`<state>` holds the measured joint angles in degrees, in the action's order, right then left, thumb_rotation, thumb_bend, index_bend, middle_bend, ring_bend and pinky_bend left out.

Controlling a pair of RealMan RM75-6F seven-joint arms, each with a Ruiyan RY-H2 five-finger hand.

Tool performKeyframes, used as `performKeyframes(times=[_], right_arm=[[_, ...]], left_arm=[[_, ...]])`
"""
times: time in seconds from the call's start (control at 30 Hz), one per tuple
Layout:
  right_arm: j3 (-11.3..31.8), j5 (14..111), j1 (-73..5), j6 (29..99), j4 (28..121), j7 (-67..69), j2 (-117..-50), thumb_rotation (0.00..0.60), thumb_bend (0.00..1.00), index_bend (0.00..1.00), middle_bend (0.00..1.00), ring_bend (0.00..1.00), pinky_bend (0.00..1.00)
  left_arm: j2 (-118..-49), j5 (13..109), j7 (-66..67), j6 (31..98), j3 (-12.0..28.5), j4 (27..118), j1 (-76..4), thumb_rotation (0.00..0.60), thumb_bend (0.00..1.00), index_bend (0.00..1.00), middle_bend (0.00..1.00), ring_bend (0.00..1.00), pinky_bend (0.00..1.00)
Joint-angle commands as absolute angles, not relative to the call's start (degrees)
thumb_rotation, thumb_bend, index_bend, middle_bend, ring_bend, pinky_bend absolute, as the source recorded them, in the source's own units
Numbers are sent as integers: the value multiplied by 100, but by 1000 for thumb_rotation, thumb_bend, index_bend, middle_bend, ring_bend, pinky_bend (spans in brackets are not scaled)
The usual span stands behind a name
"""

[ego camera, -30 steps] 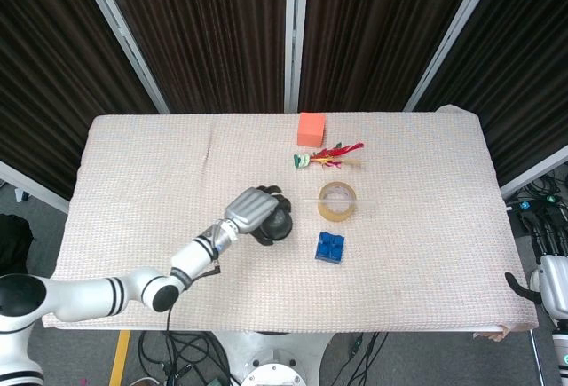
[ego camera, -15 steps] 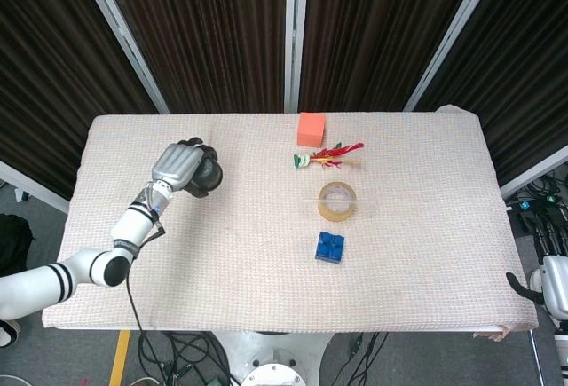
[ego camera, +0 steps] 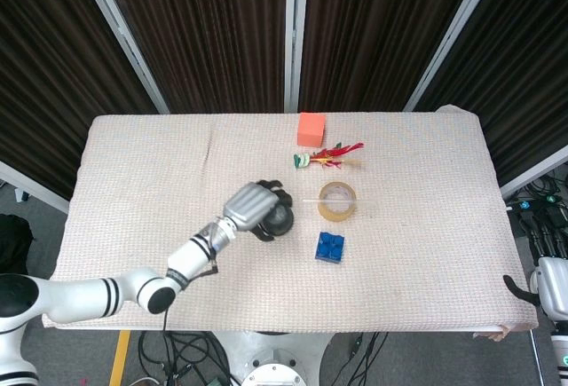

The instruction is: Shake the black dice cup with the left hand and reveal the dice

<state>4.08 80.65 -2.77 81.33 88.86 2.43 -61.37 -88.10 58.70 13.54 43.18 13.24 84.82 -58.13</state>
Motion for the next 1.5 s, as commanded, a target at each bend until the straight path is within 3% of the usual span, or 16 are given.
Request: performKeyframes(times=[0.03,0.17,0.4,0.57,0.83,0.97,1.23,1.37,1.5], right_arm=[[399,8074,-292,8111,8875,218,-6165,600,134,0,0,0,0],[391,8062,-321,8057,8897,125,-6197,600,134,0,0,0,0],[355,8120,-321,8080,8983,-24,-6207,600,134,0,0,0,0],[374,8092,-315,8093,8993,-17,-6188,600,134,0,0,0,0],[395,8098,-329,8104,9019,-6,-6170,600,134,0,0,0,0],[395,8097,-333,8104,9031,-38,-6184,600,134,0,0,0,0],[342,8220,-338,8136,9128,-139,-6174,600,135,0,0,0,0],[354,8226,-330,8178,9167,-167,-6143,600,135,0,0,0,0],[365,8182,-325,8167,9153,-134,-6135,600,135,0,0,0,0]], left_arm=[[-8224,5123,1383,4358,1268,7749,-5566,600,227,413,454,163,237],[-8052,5232,1207,4193,1247,8209,-5525,600,226,414,453,163,236],[-8378,6125,1029,3855,1079,9675,-5752,600,227,409,453,164,237],[-8446,5791,1146,4079,1266,9172,-5861,600,226,408,453,163,238],[-8315,4709,1454,4196,1304,7283,-5860,600,227,411,454,164,237],[-8094,4891,1243,4213,1315,7785,-5725,600,228,411,453,164,237],[-8138,6173,1019,4106,1010,9864,-5654,600,227,407,454,164,244],[-8226,6071,1060,4268,1143,9617,-5713,600,227,406,454,172,249],[-8312,5293,1308,4409,1265,8258,-5774,600,228,407,454,172,248]])
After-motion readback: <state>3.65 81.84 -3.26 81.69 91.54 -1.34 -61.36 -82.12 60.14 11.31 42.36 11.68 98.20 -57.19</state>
